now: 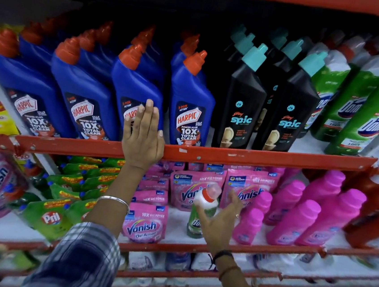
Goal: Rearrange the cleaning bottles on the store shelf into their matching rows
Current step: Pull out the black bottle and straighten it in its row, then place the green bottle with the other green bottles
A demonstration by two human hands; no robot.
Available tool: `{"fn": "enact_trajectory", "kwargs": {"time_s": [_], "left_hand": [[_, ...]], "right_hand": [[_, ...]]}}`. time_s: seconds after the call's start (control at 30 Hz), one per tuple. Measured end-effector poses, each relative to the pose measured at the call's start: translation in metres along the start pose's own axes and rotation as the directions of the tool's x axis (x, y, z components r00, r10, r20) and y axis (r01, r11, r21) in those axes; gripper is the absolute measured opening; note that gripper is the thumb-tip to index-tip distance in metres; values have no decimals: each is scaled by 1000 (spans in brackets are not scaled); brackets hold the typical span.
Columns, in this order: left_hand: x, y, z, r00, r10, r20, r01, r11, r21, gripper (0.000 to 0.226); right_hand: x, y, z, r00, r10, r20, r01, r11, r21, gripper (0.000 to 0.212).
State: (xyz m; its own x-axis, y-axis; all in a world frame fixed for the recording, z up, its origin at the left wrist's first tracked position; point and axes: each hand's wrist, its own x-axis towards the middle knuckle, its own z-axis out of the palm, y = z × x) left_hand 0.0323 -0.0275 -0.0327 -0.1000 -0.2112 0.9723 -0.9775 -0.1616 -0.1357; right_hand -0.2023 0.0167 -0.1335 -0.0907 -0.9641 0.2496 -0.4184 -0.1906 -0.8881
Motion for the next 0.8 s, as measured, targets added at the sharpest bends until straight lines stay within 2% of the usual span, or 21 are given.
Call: {"fn": "enact_trajectory", "kwargs": {"time_s": [0.1,0.2,0.3,0.6,0.8], "left_hand": [[-3,0,0,1000,-2,14,3,1000,-11,65],[-3,-1,0,1000,-2,25,3,1000,-19,66],[-2,-1,0,1000,-2,30,3,1000,-24,67],[-2,-1,-1,999,-14,41,16,999,-44,67],[-1,0,-2,999,-11,43,13,999,-49,66]], "right_hand": [[-11,22,13,990,108,87,-105,994,-37,102],[-15,43,24,976,188,111,-185,982,-30,96],[-17,53,31,975,186,126,-184,983,-25,85],[-15,40,16,958,276,81,-285,948,140,63],[-5,20,-23,976,213,-44,-208,972,108,63]]}}
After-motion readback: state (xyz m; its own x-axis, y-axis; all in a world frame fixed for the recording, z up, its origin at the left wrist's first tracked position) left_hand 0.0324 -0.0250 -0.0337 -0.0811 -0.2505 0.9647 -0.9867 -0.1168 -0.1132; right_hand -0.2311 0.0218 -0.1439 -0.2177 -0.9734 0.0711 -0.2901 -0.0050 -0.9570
